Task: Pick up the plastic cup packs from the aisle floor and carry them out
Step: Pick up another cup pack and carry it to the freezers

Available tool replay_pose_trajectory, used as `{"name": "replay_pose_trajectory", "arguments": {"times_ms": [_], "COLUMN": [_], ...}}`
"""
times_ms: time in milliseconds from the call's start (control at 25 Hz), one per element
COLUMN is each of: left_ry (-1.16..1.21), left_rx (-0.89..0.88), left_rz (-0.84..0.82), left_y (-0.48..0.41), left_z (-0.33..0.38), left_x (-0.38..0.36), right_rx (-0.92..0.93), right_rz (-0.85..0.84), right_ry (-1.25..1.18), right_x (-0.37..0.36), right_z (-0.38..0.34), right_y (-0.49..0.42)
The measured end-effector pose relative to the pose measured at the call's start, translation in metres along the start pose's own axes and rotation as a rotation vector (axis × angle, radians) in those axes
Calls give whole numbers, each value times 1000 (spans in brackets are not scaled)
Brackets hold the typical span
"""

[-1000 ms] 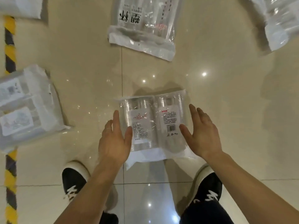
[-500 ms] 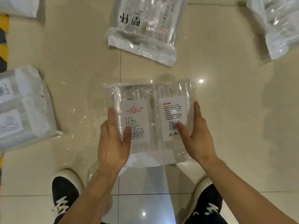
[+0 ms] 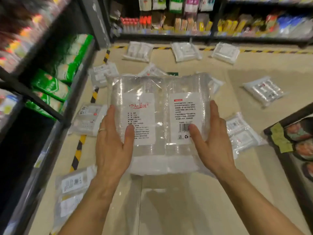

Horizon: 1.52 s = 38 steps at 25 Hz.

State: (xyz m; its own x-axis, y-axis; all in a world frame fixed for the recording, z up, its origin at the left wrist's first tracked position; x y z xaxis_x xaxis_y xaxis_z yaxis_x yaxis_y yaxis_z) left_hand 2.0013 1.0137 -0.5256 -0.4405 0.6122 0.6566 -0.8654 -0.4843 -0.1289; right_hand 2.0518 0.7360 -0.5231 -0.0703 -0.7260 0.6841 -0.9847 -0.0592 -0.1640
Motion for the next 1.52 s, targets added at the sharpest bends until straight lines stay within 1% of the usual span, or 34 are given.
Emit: {"name": "replay_pose_trajectory", "arguments": {"times_ms": [200, 360, 480, 600, 760, 880, 1000, 1160, 1280, 1400, 1520], "left_ry": [94, 112, 123, 181, 247, 283, 296, 330, 364, 414, 438], "left_rx": [-184, -300, -364, -441, -533, -594, -627, -732, -786, -829, -854], "left_rz": [140, 171, 199, 203, 194, 144, 100, 50, 4, -51, -133], "left_y": [-64, -65, -44, -19, 8, 23, 28, 34, 36, 47, 71], "left_z": [205, 345, 438, 508, 558, 578, 590, 606, 615, 625, 638], "left_x": [161, 270, 344, 394, 430, 444, 454, 464, 465, 458, 443], "right_rx": [203, 314, 356, 366, 384, 353, 297, 267, 181, 113, 50], "right_rz": [197, 343, 439, 530, 662, 743, 784, 854, 889, 934, 1019], "right_ry": [-4, 6, 13, 46, 97, 149, 183, 223, 277, 352, 409], "right_x": [188, 324, 423, 498, 560, 584, 593, 600, 603, 610, 624], "right_z": [-188, -306, -376, -420, -458, -473, -483, -502, -507, -509, -506], "right_y": [-64, -65, -45, -18, 23, 51, 74, 104, 124, 152, 191]}}
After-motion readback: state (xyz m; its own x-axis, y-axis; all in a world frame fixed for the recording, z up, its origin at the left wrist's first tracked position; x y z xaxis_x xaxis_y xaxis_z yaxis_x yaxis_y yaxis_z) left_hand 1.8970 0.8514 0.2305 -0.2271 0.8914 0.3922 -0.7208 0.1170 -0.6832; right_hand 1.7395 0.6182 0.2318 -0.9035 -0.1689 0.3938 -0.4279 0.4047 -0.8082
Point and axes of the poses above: each hand's wrist, its own y-axis away from the middle knuckle, its own x-axis out of the back of the hand, z = x × y, the point moved 9 cm from there along -y, towards the middle knuckle, and after that the axes turned 7 degrees about x, right-handed, at the moved point
